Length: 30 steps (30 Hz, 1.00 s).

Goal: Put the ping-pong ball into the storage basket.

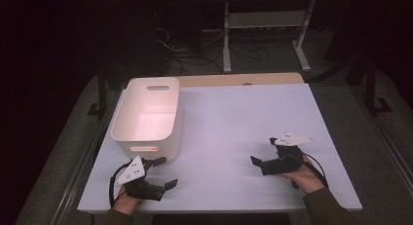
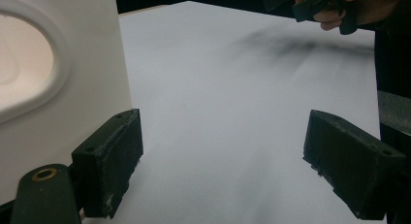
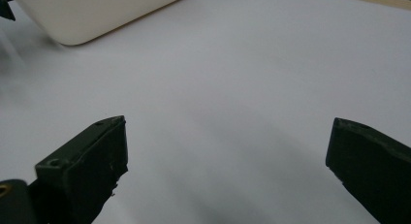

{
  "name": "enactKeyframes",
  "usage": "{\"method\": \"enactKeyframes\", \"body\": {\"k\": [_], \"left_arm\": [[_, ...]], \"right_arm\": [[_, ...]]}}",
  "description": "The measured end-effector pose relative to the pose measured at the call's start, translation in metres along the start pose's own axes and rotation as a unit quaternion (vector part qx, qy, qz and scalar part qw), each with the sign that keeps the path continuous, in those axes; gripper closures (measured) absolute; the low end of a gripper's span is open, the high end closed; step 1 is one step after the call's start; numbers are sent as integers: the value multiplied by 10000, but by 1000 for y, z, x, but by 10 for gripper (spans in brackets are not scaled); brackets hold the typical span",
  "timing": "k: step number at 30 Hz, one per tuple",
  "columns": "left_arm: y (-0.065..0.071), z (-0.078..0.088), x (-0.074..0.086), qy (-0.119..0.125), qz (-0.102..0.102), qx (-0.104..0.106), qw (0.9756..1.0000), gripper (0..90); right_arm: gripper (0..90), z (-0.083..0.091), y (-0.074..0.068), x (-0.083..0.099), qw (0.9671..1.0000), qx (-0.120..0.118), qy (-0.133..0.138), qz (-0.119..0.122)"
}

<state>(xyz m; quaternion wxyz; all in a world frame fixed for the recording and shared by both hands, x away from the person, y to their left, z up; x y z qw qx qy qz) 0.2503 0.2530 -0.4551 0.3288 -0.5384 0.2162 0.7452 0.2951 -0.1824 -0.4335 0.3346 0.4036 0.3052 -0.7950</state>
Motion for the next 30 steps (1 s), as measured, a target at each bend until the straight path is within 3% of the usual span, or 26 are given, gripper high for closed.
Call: {"method": "enactKeyframes", "body": {"k": [10, 15, 30], "left_arm": [[0, 0, 0, 10, -9, -4, 10000, 140], [0, 0, 0, 4, -35, -8, 10000, 140], [0, 0, 0, -16, 8, 4, 10000, 140]], "right_arm": [[9, 16, 2, 16, 9998, 199, 18, -76], [9, 23, 4, 25, 9990, 442, -43, -42], [9, 21, 7, 34, 9989, 413, -129, -163]]}}
Point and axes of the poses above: each handheld gripper's, and its own axes: z roughly backward along the jaws, x roughly out of its underside, y roughly to its right, the point moved 1 cm from there along -z, roughly forward along the jaws, and after that the axes turned 13 degrees about -x, right-handed, at the moved point
